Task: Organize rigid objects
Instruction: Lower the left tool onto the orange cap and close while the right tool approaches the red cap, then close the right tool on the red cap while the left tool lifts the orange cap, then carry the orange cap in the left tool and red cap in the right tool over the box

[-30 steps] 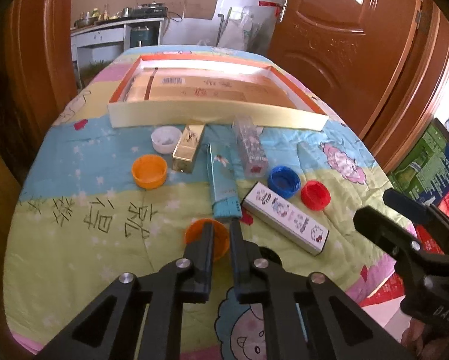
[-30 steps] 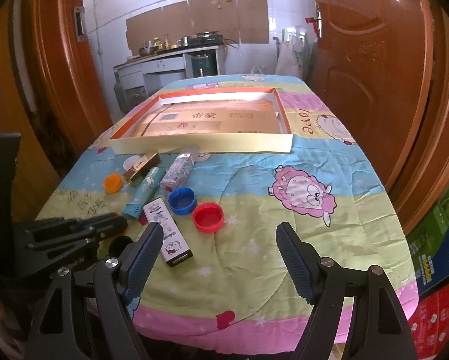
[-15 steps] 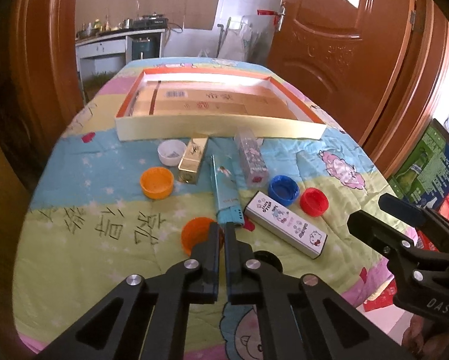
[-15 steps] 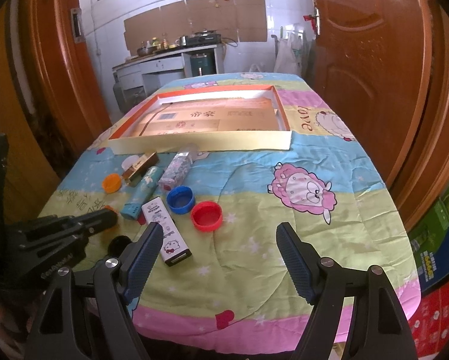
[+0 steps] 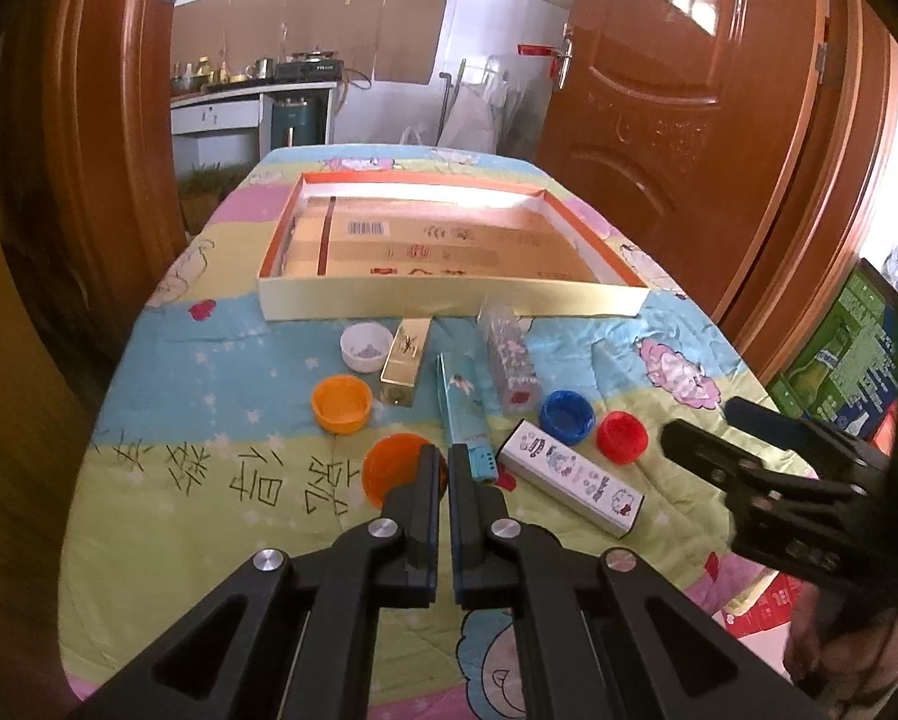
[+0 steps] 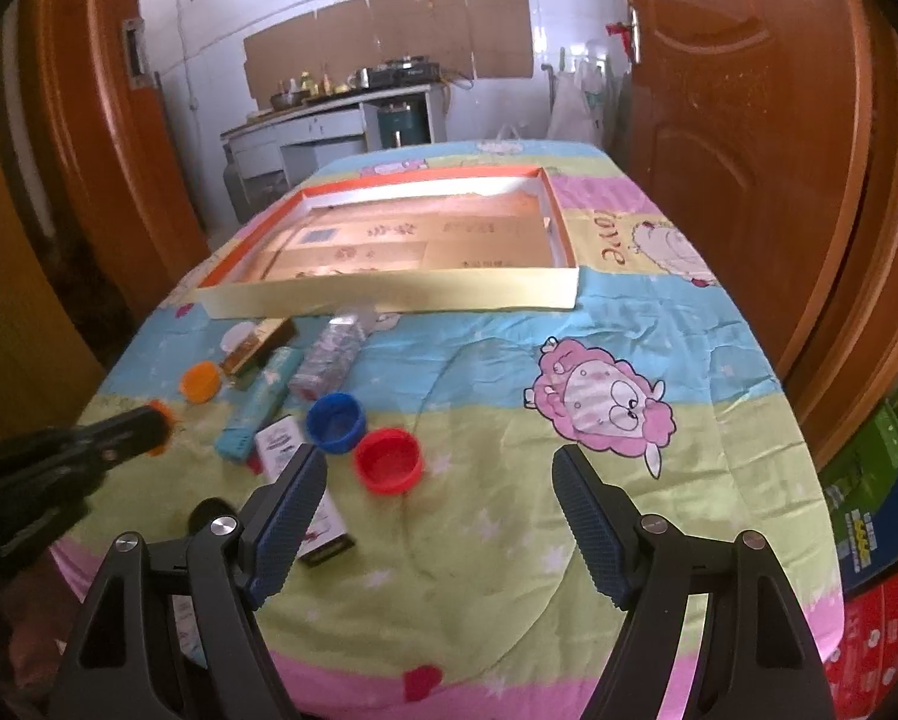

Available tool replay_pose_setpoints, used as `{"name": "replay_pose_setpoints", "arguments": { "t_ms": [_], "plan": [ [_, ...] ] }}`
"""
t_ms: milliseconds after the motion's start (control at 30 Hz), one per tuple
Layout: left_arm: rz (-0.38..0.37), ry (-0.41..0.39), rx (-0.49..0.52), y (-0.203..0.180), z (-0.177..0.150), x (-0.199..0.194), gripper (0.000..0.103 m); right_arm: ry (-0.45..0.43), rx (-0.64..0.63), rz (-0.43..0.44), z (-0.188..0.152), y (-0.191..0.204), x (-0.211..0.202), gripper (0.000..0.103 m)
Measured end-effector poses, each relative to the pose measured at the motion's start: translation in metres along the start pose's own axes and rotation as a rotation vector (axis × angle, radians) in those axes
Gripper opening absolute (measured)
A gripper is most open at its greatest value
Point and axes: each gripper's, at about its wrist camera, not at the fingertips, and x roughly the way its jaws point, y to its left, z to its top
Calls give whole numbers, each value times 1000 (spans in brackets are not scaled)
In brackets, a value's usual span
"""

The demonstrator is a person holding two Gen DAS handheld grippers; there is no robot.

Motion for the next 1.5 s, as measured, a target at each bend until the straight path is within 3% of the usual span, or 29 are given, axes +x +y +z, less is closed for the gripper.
{"name": "replay_pose_setpoints", "arguments": {
  "t_ms": [233, 367, 400, 433, 867, 1500],
  "plan": [
    [-9, 3, 5, -1, 2, 1, 3, 67, -69, 13, 2, 10, 29, 78],
    [-13, 6, -4, 1, 3, 2, 3, 107, -87, 6, 3, 12, 42, 51],
    [-13, 7, -7, 1, 3, 2, 3, 98, -104, -9, 4, 14, 42, 36],
    [-14, 8, -12, 3, 3, 2, 3, 101, -119, -15, 4, 16, 42, 31],
    [-17, 17, -9, 7, 17, 6, 3, 87, -100, 32, 16, 10, 30, 31],
    [11, -36, 36, 2, 81, 12, 3, 3, -148, 66, 73, 15, 12, 31]
  ]
}}
